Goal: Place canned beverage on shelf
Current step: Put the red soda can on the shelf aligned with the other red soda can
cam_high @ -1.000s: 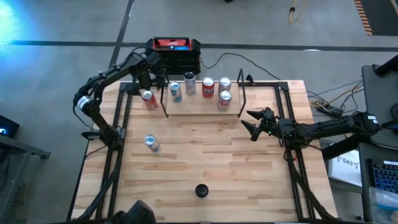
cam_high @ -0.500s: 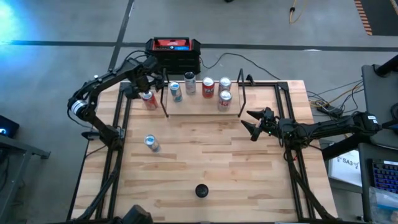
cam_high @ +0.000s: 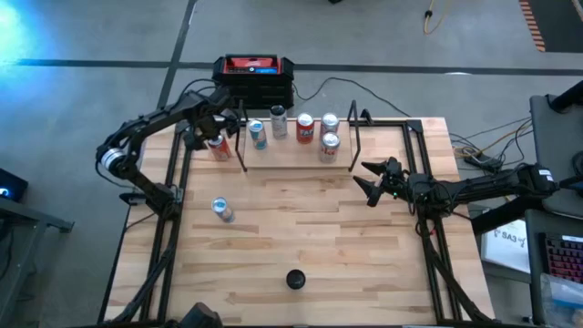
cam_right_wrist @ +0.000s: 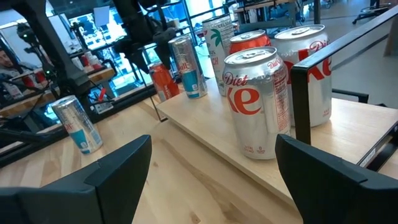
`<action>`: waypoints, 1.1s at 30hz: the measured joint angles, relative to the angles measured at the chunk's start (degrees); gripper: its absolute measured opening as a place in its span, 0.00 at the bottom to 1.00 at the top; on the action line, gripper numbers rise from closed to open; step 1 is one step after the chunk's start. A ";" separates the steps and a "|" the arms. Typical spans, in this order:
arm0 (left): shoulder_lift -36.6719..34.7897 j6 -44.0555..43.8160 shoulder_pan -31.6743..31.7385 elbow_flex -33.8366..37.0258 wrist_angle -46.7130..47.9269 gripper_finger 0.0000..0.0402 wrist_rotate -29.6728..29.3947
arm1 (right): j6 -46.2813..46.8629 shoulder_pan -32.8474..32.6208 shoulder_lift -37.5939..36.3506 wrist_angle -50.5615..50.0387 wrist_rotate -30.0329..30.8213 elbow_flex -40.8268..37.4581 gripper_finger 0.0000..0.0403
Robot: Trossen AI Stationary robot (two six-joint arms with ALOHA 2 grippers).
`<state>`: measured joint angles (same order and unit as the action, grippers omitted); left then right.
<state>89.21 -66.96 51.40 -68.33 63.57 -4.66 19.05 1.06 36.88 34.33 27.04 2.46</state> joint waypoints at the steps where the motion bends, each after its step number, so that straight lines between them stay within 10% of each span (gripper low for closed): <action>1: -0.16 -0.02 0.00 0.44 -0.60 0.96 0.30 | 0.00 0.00 0.00 -0.06 0.01 0.00 0.81; 16: -2.01 0.69 0.09 2.34 -2.09 0.65 -0.44 | 0.00 0.00 0.00 -1.05 0.00 0.00 0.81; 33: -8.84 1.76 -0.14 3.61 3.81 0.66 -1.09 | 0.00 -0.02 0.00 -1.05 0.01 0.00 0.81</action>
<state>80.37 -65.20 51.26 -64.72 67.37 -5.75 19.04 1.04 36.88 33.28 27.05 2.46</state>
